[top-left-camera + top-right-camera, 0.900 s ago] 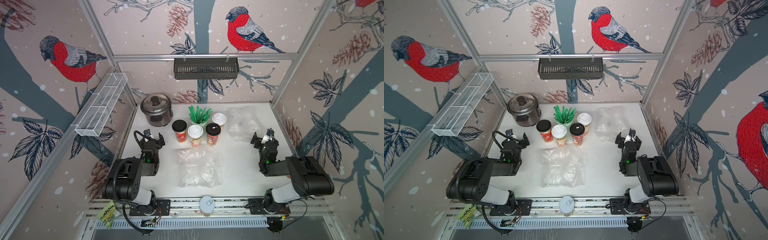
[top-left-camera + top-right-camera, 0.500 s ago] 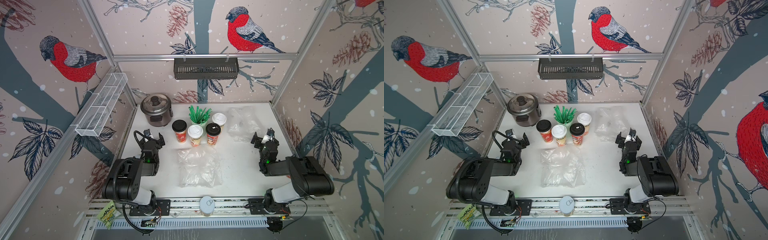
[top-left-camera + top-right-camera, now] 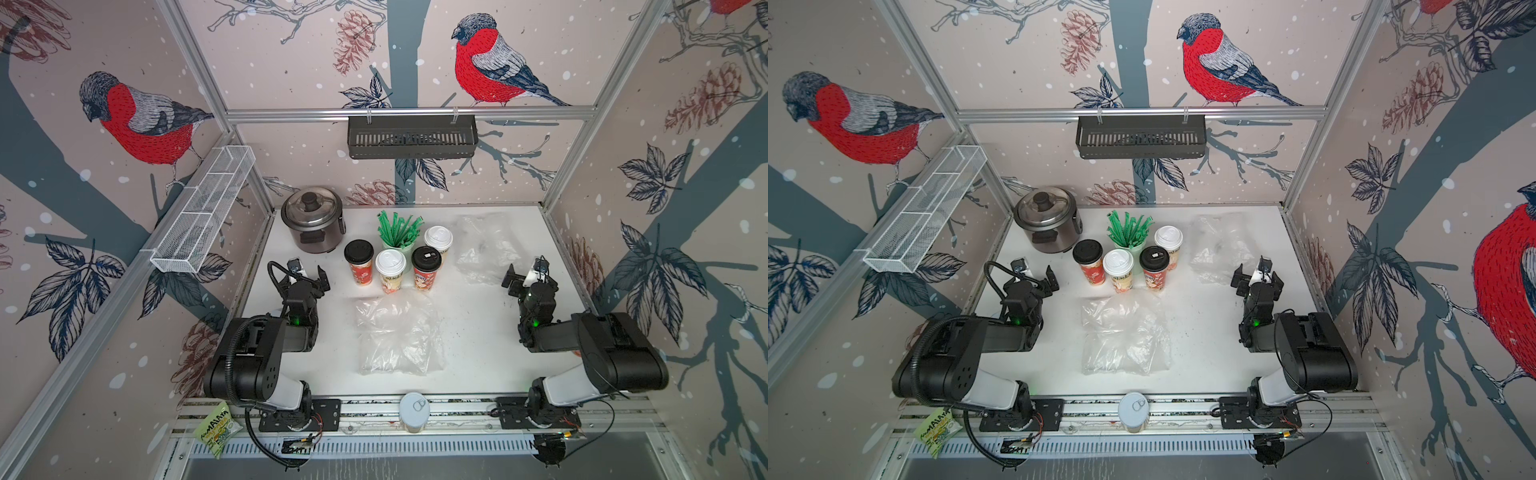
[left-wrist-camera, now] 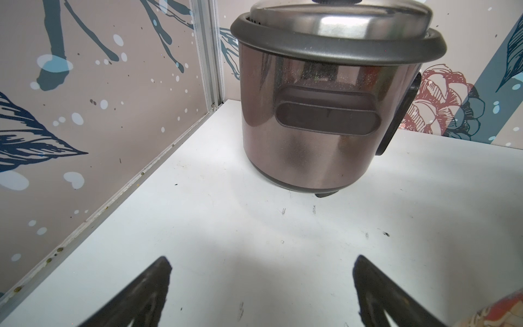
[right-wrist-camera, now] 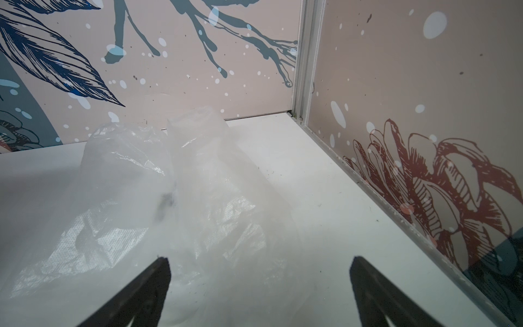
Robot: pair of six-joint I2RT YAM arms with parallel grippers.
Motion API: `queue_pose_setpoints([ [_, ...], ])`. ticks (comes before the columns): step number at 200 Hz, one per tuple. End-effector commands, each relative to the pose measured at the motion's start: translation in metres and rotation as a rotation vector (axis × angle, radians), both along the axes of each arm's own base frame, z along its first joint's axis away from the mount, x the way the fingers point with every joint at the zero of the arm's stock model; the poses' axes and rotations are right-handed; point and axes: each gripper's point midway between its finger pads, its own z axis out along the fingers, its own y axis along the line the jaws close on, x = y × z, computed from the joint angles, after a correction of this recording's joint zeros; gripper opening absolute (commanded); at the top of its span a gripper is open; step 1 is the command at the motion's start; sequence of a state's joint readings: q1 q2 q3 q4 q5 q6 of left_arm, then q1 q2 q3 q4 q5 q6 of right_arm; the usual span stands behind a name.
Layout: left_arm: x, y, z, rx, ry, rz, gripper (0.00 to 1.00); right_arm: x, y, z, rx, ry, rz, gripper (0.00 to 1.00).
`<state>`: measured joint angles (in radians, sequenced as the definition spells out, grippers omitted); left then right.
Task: Pack milk tea into plastic carrier bags
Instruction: Adjust the plastic carrier bag at the center of the board.
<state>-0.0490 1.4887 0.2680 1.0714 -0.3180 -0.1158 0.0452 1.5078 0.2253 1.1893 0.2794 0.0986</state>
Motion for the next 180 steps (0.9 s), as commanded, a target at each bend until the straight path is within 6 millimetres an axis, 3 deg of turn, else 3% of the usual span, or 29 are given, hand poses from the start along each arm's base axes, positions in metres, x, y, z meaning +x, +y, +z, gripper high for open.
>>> queue_pose_setpoints([
  [1, 0.003, 0.003, 0.012, 0.007, -0.048, 0.013, 0.99, 0.002, 0.001, 0.009, -0.004, -0.034, 0.007, 1.00],
  [21, 0.002, 0.002, 0.012, 0.006, -0.049, 0.012, 0.97, 0.002, 0.001, 0.010, -0.004, -0.039, 0.007, 1.00],
  [48, 0.002, 0.003, 0.020, 0.005, -0.050, 0.020, 0.85, -0.001, 0.003, 0.025, -0.039, -0.071, -0.021, 1.00],
  [82, 0.004, 0.006, 0.058, -0.033, -0.014, 0.062, 0.83, -0.003, 0.012, 0.040, -0.071, 0.033, -0.039, 1.00],
  [97, -0.001, -0.001, 0.080, -0.060, -0.051, 0.042, 0.80, -0.011, 0.016, 0.058, -0.042, 0.019, -0.030, 1.00],
  [138, -0.034, -0.050, 0.148, -0.133, -0.117, -0.119, 0.73, -0.035, 0.042, 0.096, 0.062, 0.016, 0.065, 0.94],
  [180, -0.083, -0.132, 0.188, -0.281, -0.044, -0.491, 0.70, -0.052, 0.078, 0.127, 0.155, 0.068, 0.237, 0.88],
])
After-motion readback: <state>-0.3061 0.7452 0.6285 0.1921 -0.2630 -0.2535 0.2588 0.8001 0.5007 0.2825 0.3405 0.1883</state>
